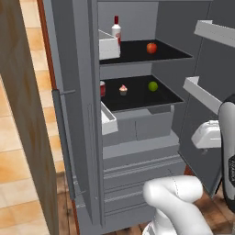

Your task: Place the tupperware on the top shelf of the fridge. Make space for the tupperware among the existing items by rearranging them on the shelves if needed. Close the fridge door when finished.

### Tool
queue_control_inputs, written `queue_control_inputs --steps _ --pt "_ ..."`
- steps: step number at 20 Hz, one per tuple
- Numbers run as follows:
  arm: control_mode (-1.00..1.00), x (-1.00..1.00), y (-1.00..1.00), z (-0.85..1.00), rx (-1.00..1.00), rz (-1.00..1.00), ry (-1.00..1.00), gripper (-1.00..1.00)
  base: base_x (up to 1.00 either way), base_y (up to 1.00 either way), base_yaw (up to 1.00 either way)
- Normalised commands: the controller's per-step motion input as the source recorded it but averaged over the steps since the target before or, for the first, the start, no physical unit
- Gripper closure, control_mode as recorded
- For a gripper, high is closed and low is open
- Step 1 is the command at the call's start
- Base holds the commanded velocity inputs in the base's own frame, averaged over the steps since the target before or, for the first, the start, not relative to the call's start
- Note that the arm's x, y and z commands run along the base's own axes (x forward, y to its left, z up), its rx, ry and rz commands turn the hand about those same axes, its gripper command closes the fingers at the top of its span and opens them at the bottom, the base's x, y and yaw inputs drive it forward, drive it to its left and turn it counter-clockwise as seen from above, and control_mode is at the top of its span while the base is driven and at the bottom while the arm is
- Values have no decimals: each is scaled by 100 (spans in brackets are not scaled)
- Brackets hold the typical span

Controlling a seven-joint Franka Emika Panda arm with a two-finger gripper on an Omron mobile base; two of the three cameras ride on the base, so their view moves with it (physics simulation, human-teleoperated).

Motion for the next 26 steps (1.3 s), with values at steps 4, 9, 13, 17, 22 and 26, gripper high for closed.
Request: queue_control_inputs --steps 4,9,13,17,22,26 --pt "-100 -64 77 0 -26 39 -8 -100 0 0 0" --pt "-100 -64 100 0 -38 38 -6 -100 0 0 0" --pt "-100 -7 100 0 -48 15 0 -100 0 0 0" --pt "-100 22 100 0 -44 6 0 -100 0 0 0" --pt "-100 19 100 -15 -42 6 -5 -100 0 0 0" --pt "-100 37 100 -58 -39 12 -6 -100 0 0 0"
